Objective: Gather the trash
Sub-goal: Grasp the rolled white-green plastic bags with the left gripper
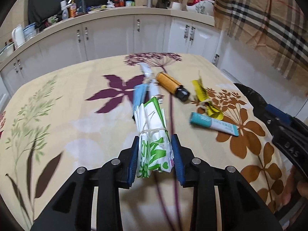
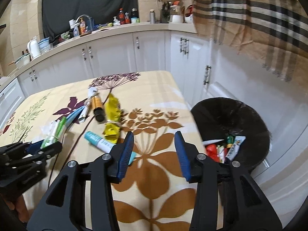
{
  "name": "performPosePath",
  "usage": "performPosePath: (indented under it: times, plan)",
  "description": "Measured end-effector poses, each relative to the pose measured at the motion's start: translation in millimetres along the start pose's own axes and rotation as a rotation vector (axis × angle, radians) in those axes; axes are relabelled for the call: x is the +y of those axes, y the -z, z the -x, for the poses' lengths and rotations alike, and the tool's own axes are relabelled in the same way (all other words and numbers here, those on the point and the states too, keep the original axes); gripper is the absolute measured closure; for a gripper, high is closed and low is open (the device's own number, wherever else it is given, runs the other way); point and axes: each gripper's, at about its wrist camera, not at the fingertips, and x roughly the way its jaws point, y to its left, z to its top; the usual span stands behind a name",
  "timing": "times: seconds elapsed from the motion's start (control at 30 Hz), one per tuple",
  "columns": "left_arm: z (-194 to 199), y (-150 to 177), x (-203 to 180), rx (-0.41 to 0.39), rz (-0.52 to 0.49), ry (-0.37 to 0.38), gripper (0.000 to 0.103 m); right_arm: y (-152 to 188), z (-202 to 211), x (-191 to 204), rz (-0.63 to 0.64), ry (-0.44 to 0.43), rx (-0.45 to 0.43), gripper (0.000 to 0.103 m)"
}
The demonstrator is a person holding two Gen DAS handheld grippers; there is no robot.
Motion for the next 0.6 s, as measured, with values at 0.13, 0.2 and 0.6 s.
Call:
performPosePath:
  times: [0.13,0.2,0.6]
  plan:
    - [14.7,0.6,20.3,-0.018,0.042,-0.008,0.070,-1.0,-6.3,11.9,0.018,-0.034,0.025,0.059]
    - [20.4,0.1,28.8,-0.029,0.051,-0.020,0.070,-1.5,-10.3,16.2,0.016,-0.059,0.044,0.056]
    - [26.4,5.4,91.2,-0.036,0.143,-0.120,0.070,-3.0,-34.9,42.2,0.109,-0.116,0.145,0.044]
